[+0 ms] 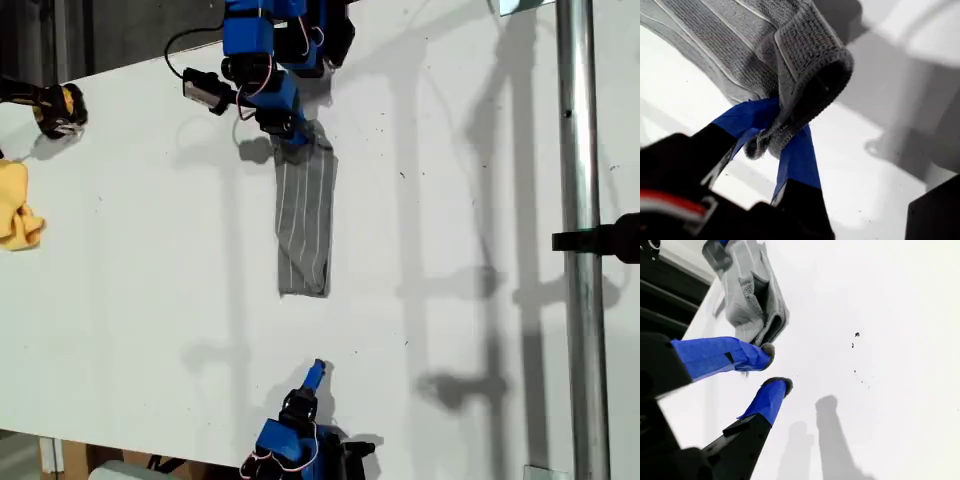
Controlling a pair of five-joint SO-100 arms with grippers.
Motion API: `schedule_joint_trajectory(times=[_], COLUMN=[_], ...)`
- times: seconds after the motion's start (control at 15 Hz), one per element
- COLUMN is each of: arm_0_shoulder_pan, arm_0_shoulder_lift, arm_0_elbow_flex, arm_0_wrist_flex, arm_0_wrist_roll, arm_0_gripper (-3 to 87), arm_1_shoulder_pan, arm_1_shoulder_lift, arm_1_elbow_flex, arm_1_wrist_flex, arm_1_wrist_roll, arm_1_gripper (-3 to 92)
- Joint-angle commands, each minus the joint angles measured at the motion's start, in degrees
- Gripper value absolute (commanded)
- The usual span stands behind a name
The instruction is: Grasp corners of a towel and fold twice.
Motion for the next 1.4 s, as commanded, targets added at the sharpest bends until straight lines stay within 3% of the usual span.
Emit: schedule_joint_trajectory(times=[0.0,0.13,0.2,0.47,0.67,1.0,1.33], arm_0_shoulder_pan=[-1.0,-1.0,-1.0,-1.1,-0.9,-0.8,-0.4], arm_0_shoulder_lift=[0.4,0.4,0.4,0.4,0.4,0.4,0.4], arm_0_elbow_flex=[-2.0,-2.1,-2.1,-2.3,-2.5,-2.6,-2.6], arm_0_wrist_flex=[0.4,0.4,0.5,0.5,0.5,0.6,0.6], arm_0_wrist_roll=[0.5,0.5,0.5,0.7,0.4,0.4,0.4], arm_0_gripper=[8.9,8.9,8.9,8.9,8.9,8.9,8.9], arm_1_shoulder_pan=[-1.8,-4.4,-4.6,-0.2,-0.4,-2.4,-6.4], arm_1_shoulder_lift=[14.7,25.0,24.9,2.0,-14.4,-38.8,-59.0], arm_1_elbow_flex=[1.0,4.6,4.7,-7.9,-19.4,-43.2,-60.5], arm_1_wrist_flex=[9.8,16.2,14.8,-7.6,-17.8,-21.2,-24.1], arm_1_wrist_roll=[3.3,6.7,6.5,-6.1,-11.3,-18.1,-20.1], arm_1_gripper=[0.2,0.2,0.2,0.1,0.1,0.1,0.1])
